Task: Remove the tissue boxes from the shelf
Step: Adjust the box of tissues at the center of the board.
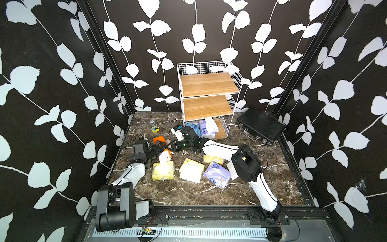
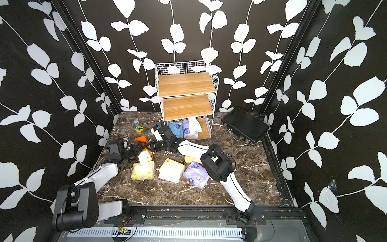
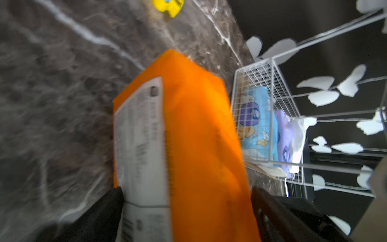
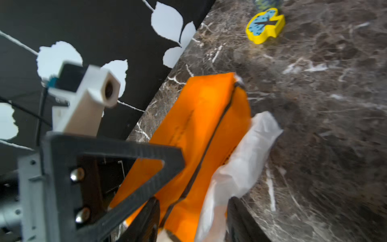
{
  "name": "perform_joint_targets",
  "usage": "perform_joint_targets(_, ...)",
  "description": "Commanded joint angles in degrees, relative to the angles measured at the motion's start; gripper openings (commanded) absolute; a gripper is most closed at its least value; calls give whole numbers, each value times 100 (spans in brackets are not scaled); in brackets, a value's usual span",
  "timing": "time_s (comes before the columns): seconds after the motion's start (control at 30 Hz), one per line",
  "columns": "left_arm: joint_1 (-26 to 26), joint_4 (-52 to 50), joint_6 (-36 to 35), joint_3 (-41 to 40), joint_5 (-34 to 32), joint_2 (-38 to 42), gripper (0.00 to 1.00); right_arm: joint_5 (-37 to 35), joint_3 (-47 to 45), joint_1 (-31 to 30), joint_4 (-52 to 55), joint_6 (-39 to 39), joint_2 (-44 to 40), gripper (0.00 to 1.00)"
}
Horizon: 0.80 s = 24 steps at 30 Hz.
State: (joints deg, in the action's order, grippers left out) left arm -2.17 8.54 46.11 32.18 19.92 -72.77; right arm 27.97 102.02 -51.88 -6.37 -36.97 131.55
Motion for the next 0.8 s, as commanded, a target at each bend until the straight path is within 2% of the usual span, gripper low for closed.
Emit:
perform_joint_targets(0.0,398,347,76,261,-161,-82,93,420,-233,-51,-981,-555,51,54)
perform_joint_targets(0.13,750,886,336,234,-408,-222,93,482,-614,-43,-1419,-767,-161,53)
perform_joint_targets(0.23,1061,1290,407,430,-498,-387,93,393,-861,-37,-1404,-613,-471,53)
perform_joint_targets(0.33,1354,1332,299,820,-596,-534,93,148,-932,-19,-913,-259,-837,52)
perform_joint_targets(0.43,1404,1351,396,783,-766,-349,93,-150,-782,-2,-137,247,-1142,52)
perform_joint_targets(0.6,1236,962,343,127,-1657,688,99,-601,-149,-14,1071,762,-1155,52)
perform_joint_targets(0.67,892,647,305,-65,-1655,1063,99,-728,110,-15,1403,886,-1026,52)
perform_joint_targets(0.77,259,143,196,-112,-1305,1291,99,-842,498,-12,1799,1004,-781,52)
